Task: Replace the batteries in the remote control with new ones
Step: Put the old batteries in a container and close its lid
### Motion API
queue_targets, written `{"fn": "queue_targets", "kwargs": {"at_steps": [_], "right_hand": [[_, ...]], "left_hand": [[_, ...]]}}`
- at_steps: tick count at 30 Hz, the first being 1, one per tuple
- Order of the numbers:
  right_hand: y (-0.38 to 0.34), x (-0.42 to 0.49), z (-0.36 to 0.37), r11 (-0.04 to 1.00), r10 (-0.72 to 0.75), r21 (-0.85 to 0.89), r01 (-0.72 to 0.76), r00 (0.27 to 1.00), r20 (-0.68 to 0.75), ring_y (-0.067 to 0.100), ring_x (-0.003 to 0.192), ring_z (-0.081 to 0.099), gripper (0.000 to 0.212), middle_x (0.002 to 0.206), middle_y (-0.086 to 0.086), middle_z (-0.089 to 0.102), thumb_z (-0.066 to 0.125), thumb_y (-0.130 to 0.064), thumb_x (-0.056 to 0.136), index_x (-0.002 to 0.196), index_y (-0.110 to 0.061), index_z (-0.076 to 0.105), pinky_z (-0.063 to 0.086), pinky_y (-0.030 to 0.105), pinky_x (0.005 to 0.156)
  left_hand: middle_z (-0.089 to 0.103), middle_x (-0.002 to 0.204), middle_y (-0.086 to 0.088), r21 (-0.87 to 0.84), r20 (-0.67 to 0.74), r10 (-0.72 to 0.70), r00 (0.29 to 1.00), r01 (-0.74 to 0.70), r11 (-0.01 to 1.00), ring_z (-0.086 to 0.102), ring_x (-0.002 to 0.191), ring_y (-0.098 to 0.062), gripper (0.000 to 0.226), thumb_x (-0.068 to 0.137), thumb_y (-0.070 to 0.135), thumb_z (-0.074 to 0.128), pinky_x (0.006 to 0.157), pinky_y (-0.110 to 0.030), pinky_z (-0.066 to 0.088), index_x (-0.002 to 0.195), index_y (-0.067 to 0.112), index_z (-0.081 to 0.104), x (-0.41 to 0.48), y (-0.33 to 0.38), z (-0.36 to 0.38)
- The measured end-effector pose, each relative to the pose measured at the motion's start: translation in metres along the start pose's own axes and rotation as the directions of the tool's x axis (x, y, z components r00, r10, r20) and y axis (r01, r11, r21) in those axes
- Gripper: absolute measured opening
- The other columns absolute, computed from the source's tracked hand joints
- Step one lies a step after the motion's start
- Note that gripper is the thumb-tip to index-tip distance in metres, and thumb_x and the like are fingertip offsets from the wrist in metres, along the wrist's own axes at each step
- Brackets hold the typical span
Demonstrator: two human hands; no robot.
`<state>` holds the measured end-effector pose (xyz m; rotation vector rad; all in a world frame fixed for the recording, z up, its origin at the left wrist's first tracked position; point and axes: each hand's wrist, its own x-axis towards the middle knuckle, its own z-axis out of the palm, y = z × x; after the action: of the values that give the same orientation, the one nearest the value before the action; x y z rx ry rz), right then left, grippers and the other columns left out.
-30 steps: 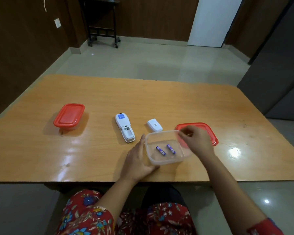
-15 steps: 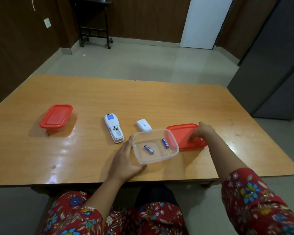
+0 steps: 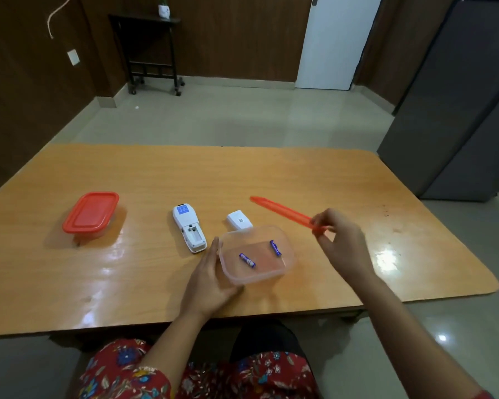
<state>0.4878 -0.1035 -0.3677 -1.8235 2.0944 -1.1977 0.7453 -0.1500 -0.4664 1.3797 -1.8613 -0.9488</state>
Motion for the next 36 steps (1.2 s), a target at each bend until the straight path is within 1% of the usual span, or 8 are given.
{"fn": "queue_targets", "kwargs": {"at_steps": [2, 5, 11, 16, 20, 25, 32, 36], "right_hand": [[0.002, -0.019, 0.018, 0.994, -0.083, 0.072, 0.083, 0.997, 0.005, 0.016, 0.093, 0.066, 0.029, 0.093, -0.001, 0.07, 0.063, 0.01, 0.075, 0.08, -0.017, 0.054, 0.055, 0.034, 0.08], [0.016, -0.034, 0.042, 0.976, -0.214, -0.03, 0.215, 0.977, 0.016, 0.021, 0.106, 0.065, 0.028, 0.102, 0.005, 0.071, 0.065, 0.011, 0.073, 0.083, -0.014, 0.058, 0.057, 0.038, 0.084], [0.043, -0.039, 0.058, 0.977, -0.199, -0.048, 0.21, 0.965, 0.17, 0.012, 0.129, 0.045, 0.042, 0.123, 0.006, 0.064, 0.049, 0.021, 0.075, 0.102, -0.008, 0.065, 0.046, 0.031, 0.102], [0.028, -0.035, 0.053, 0.973, 0.047, 0.223, -0.061, 0.997, 0.068, 0.006, 0.119, 0.051, 0.045, 0.116, -0.001, 0.064, 0.043, 0.017, 0.078, 0.094, -0.021, 0.06, 0.046, 0.029, 0.096], [0.024, -0.017, 0.067, 0.899, 0.379, 0.208, -0.385, 0.923, 0.071, 0.015, 0.112, 0.052, 0.036, 0.126, 0.0, 0.053, 0.052, -0.019, 0.094, 0.13, -0.016, 0.05, 0.049, 0.037, 0.095], [0.016, -0.011, 0.084, 0.907, 0.385, 0.128, -0.402, 0.913, 0.139, 0.018, 0.105, 0.054, 0.038, 0.125, 0.006, 0.054, 0.045, -0.02, 0.097, 0.134, -0.018, 0.049, 0.049, 0.036, 0.089], [0.008, -0.011, 0.098, 0.907, 0.417, 0.012, -0.422, 0.9, 0.129, 0.022, 0.096, 0.056, 0.038, 0.125, 0.009, 0.045, 0.038, -0.023, 0.096, 0.134, -0.025, 0.043, 0.049, 0.038, 0.082], [0.004, -0.006, 0.096, 0.912, 0.406, -0.01, -0.41, 0.9, 0.155, 0.023, 0.092, 0.053, 0.039, 0.129, 0.01, 0.043, 0.037, -0.019, 0.096, 0.135, -0.022, 0.041, 0.046, 0.035, 0.077]], "left_hand": [[0.027, 0.155, 0.013, -0.025, 0.02, -0.008, 1.0, 0.009, 1.0, 0.031, 0.139, -0.006, 0.111, 0.062, 0.037, 0.082, 0.107, -0.023, 0.033, 0.151, 0.031, 0.016, 0.001, -0.002, -0.001], [0.027, 0.155, 0.01, 0.009, 0.032, 0.005, 0.999, -0.005, 1.0, 0.03, 0.141, -0.008, 0.112, 0.061, 0.042, 0.079, 0.11, -0.029, 0.034, 0.151, 0.031, 0.012, 0.001, -0.003, -0.001], [0.028, 0.155, 0.009, 0.03, 0.028, 0.004, 1.0, -0.005, 1.0, 0.03, 0.14, -0.007, 0.112, 0.059, 0.038, 0.076, 0.11, -0.03, 0.034, 0.15, 0.034, 0.012, -0.002, -0.001, -0.001], [0.025, 0.156, 0.009, 0.042, 0.046, 0.003, 0.999, -0.005, 0.999, 0.029, 0.141, -0.009, 0.113, 0.059, 0.038, 0.074, 0.11, -0.033, 0.035, 0.15, 0.035, 0.008, -0.002, -0.003, -0.001], [0.023, 0.156, 0.01, 0.044, 0.062, 0.012, 0.998, -0.014, 0.999, 0.026, 0.142, -0.008, 0.124, 0.053, 0.047, 0.081, 0.112, -0.034, 0.033, 0.151, 0.035, 0.006, -0.001, -0.004, -0.001], [0.026, 0.152, 0.016, -0.007, 0.054, 0.015, 0.998, -0.014, 1.0, 0.027, 0.138, -0.003, 0.125, 0.051, 0.063, 0.079, 0.112, -0.028, 0.03, 0.151, 0.033, 0.01, -0.001, -0.004, -0.002], [0.033, 0.144, 0.019, -0.176, 0.017, -0.022, 1.0, 0.025, 0.984, 0.034, 0.13, 0.001, 0.087, 0.073, 0.074, 0.046, 0.104, -0.024, 0.031, 0.148, 0.036, 0.023, 0.0, -0.003, 0.0], [0.05, 0.137, 0.003, -0.27, -0.143, -0.153, 0.978, 0.111, 0.957, 0.047, 0.115, -0.004, 0.045, 0.096, 0.047, 0.039, 0.094, -0.022, 0.036, 0.134, 0.025, 0.048, 0.009, 0.002, 0.006]]}}
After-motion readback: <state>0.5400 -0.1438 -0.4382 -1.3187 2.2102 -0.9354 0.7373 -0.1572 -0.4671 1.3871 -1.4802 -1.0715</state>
